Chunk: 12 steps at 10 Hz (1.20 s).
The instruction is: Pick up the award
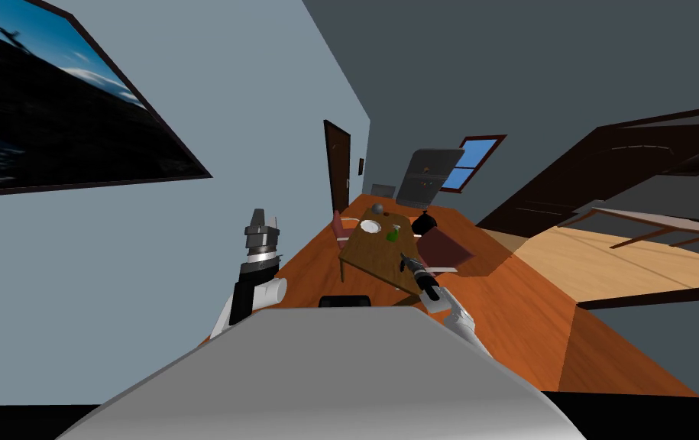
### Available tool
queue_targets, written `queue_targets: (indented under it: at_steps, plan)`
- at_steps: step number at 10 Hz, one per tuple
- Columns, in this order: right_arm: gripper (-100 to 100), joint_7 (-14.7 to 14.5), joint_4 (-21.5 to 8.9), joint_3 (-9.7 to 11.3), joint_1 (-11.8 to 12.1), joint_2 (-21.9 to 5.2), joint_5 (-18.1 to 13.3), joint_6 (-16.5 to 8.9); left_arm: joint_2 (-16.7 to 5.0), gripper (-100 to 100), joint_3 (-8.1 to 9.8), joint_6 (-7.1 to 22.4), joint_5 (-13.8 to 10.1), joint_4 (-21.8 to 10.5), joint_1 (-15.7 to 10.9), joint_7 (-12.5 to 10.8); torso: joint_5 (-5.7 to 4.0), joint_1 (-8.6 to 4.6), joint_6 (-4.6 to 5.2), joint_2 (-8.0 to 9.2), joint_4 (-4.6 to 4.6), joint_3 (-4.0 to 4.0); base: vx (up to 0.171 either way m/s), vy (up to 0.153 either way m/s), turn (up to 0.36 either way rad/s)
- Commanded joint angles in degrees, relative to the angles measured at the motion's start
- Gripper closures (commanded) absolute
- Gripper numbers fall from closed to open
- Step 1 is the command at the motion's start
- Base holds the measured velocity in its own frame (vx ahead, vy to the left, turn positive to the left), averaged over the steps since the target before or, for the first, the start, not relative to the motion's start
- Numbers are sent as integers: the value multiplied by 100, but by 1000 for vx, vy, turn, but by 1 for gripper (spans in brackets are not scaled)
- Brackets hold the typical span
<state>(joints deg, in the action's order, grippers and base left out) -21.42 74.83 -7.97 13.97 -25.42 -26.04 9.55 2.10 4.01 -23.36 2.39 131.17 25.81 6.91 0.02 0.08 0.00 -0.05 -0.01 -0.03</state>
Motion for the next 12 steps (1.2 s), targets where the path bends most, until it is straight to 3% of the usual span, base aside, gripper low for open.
queue_targets:
  at_steps: [1, 5, 8, 12]
  plan:
    - [-100, -142, -286, -22, -106, -70, -92, -93, 0, 0, 0, 0, 0, 0, 0, 0, 0, 0, 0, 0, 0, 0, 26, 41, 7]
    - [-100, -248, -573, -33, -193, -135, -163, -180, 0, 0, 0, 0, 0, 0, 0, 0, 2, 6, 0, -2, 0, -1, 19, 34, 2]
    - [-100, -530, -1161, -51, -437, -296, -334, -428, 0, 0, 0, 0, 0, 0, 0, 0, 2, 10, 0, -6, -1, -3, 39, 53, 12]
    - [-100, -683, -1621, -51, -582, -375, -416, -577, 0, 0, 0, 0, 0, 0, 0, 0, 3, 7, 0, 0, 0, 0, 20, 48, 7]
